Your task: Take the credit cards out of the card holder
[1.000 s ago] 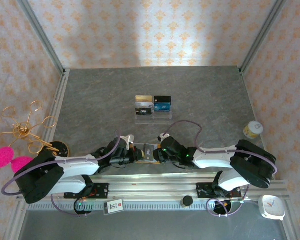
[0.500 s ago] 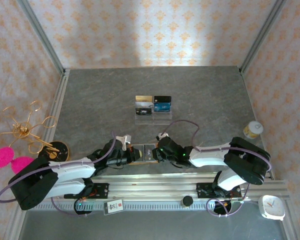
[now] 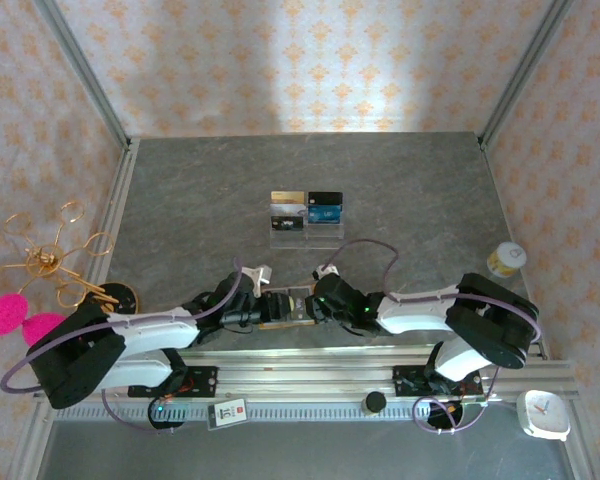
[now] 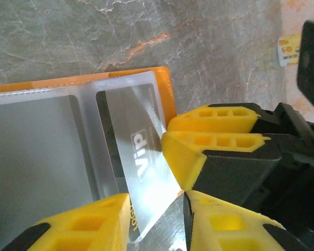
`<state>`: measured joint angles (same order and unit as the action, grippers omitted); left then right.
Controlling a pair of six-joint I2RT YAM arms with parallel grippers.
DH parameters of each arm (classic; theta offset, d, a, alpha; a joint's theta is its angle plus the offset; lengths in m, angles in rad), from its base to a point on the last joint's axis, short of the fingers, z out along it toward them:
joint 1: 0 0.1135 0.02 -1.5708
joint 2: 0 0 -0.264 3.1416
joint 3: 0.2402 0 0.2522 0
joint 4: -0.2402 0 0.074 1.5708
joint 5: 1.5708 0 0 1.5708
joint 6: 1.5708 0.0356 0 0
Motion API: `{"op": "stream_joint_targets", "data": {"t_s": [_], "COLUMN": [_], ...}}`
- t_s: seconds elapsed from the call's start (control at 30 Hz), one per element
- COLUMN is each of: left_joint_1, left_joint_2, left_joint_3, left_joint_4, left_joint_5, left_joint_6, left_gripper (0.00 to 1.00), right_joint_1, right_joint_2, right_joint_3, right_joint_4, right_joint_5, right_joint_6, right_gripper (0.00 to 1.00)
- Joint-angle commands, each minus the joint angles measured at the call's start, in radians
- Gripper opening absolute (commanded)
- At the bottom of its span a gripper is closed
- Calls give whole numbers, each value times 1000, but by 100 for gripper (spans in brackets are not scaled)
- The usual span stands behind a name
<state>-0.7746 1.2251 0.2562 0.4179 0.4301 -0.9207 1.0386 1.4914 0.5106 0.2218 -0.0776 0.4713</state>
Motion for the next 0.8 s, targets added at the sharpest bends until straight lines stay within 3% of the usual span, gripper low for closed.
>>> {"op": "stream_joint_targets", "data": {"t_s": [0.0,0.23,0.4,0.77], "left_joint_1": [-5,-5,-7,-47], "left_joint_2": [25,-25,5,21], "left_joint_3": [31,28,39,97], "left_joint_4": [-70,-130,-71,-172], "left_joint_5": [-38,-108,-63,-122], "left_joint_6": [34,35,28,63], "left_gripper": [33,36,28,27], "right_joint_1": [14,17,19,20], "right_joint_2": [39,36,34,29], "right_joint_3": [-4,-15,-17,-23], "right_joint_4": [-61,-42,-36,-35], "right_joint_5": [-2,-20,-21,-11], "right_joint_6": [-2,-3,-2,2], "right_gripper": [20,19,18,17]}}
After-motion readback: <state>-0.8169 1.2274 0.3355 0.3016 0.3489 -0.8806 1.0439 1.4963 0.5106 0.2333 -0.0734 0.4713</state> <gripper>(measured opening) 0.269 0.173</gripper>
